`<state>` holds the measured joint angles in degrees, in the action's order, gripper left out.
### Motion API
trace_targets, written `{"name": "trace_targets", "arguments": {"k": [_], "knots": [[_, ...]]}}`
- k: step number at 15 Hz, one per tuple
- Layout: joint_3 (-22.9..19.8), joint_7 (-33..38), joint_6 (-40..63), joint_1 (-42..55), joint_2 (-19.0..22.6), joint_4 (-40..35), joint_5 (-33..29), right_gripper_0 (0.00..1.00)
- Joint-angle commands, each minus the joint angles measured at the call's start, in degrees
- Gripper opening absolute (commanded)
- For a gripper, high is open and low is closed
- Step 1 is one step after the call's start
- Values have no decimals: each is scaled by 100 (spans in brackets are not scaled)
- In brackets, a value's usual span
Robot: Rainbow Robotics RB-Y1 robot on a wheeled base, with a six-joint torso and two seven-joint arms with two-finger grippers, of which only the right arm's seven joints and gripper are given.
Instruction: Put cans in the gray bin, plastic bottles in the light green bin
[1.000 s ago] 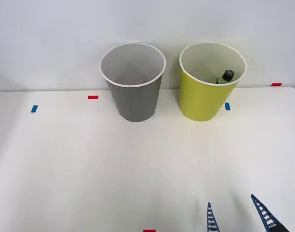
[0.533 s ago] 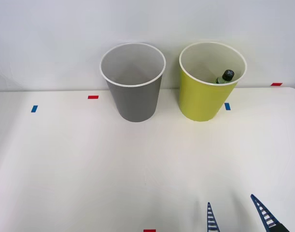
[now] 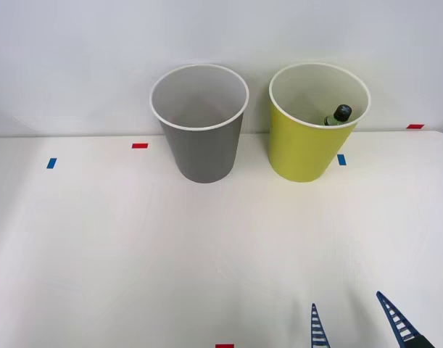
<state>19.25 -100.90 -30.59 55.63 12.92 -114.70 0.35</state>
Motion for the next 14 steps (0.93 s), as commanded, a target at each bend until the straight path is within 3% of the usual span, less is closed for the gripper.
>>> {"name": "trace_targets", "arguments": {"k": [1,14], "knots": [[0,0,0,0,0,0,0,100],[0,0,0,0,0,0,0,100]]}}
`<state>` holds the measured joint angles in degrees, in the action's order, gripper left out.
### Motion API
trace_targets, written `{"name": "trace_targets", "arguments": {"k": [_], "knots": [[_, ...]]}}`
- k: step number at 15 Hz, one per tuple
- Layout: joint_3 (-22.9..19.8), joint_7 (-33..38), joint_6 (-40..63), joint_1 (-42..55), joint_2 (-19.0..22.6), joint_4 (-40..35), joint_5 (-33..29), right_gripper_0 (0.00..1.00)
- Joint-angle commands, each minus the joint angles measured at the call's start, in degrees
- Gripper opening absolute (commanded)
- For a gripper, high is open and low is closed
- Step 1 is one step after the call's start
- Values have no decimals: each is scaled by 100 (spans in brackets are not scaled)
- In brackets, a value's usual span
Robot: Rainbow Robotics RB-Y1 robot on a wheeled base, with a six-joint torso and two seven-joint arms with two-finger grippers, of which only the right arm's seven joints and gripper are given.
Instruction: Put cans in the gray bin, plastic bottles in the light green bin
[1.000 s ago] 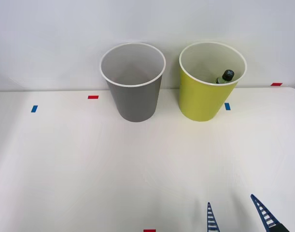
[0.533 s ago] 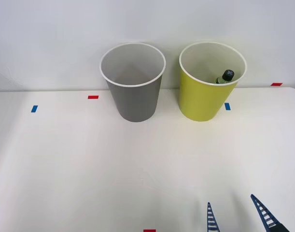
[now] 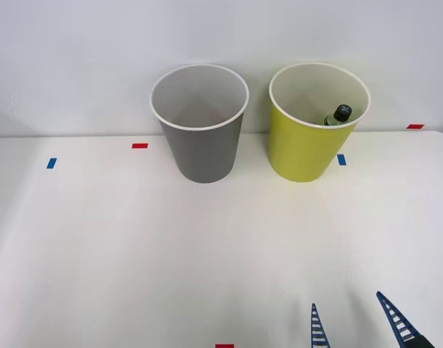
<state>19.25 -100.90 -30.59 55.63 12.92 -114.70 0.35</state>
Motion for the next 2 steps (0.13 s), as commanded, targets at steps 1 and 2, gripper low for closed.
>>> {"name": "trace_targets", "arguments": {"k": [1,2], "knots": [[0,0,0,0,0,0,0,100],[0,0,0,0,0,0,0,100]]}}
